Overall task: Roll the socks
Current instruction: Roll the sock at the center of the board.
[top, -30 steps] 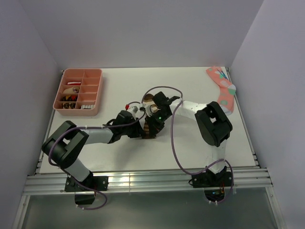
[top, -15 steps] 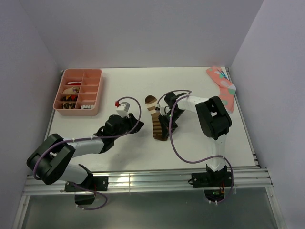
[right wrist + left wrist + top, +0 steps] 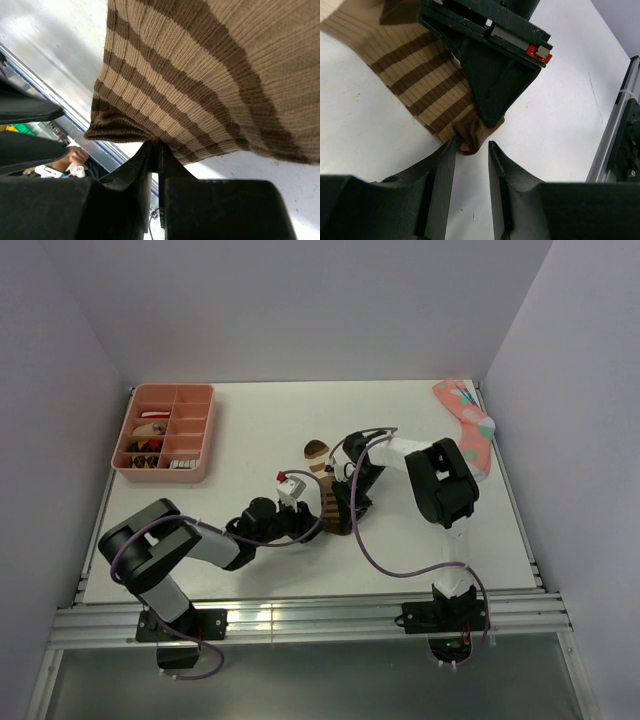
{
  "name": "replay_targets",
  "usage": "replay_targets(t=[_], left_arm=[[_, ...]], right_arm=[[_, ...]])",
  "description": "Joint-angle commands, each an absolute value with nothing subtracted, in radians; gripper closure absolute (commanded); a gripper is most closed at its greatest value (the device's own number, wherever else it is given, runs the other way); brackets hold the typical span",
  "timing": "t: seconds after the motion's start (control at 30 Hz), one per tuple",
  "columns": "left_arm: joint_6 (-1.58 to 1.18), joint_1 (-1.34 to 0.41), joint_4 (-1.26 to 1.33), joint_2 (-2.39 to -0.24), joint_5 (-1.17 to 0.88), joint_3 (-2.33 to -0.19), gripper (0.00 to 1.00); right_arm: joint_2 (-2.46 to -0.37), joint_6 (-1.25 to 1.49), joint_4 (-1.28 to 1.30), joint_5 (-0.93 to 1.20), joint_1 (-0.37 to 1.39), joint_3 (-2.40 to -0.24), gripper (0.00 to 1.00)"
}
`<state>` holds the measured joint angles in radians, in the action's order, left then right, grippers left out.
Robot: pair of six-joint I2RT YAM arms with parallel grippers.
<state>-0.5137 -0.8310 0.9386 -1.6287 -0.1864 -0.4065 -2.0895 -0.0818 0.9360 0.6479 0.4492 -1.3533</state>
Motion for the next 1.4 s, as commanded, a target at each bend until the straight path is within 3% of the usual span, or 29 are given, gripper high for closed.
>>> replay_targets(t=[0.0, 0.67, 0.77, 0.93, 0.97, 1.13, 1.23, 1.37], left_arm=[[-0.472, -0.845, 1.032, -1.666, -0.225, -0.451, 0.62], [-0.469, -0.847, 0.973, -1.812, -0.215, -0.535, 0.65], [-0.483, -0.847, 0.942, -1.831, -0.195, -0.552, 0.69], [-0.526, -0.847, 0.824, -1.836, -0.170, -0.586, 0.94], [-0.535, -0.847, 0.799, -1.833, -0.154, -0.591, 0.99], [-0.575, -0.848, 0.616, -1.809, -0.129, -0.597, 1.00], [-0.595, -0.847, 0.519, -1.799, -0.117, -0.624, 1.00], [-0.614, -0.828, 0.370, -1.773, -0.150, -0.658, 1.00]], right_arm=[[-2.151, -0.109, 0.917, 0.511, 0.453, -1.351, 1.00], [-2.158, -0.106, 0.920, 0.520, 0.453, -1.367, 1.00], [-2.154, -0.106, 0.914, 0.523, 0.453, -1.364, 1.00], [-2.109, -0.095, 0.864, 0.494, 0.453, -1.338, 1.00], [-2.097, -0.094, 0.850, 0.483, 0.453, -1.321, 0.96], [-1.999, -0.066, 0.757, 0.480, 0.453, -1.275, 0.65], [-1.921, -0.049, 0.695, 0.460, 0.449, -1.243, 0.57], [-1.804, -0.029, 0.637, 0.445, 0.430, -1.206, 0.55]])
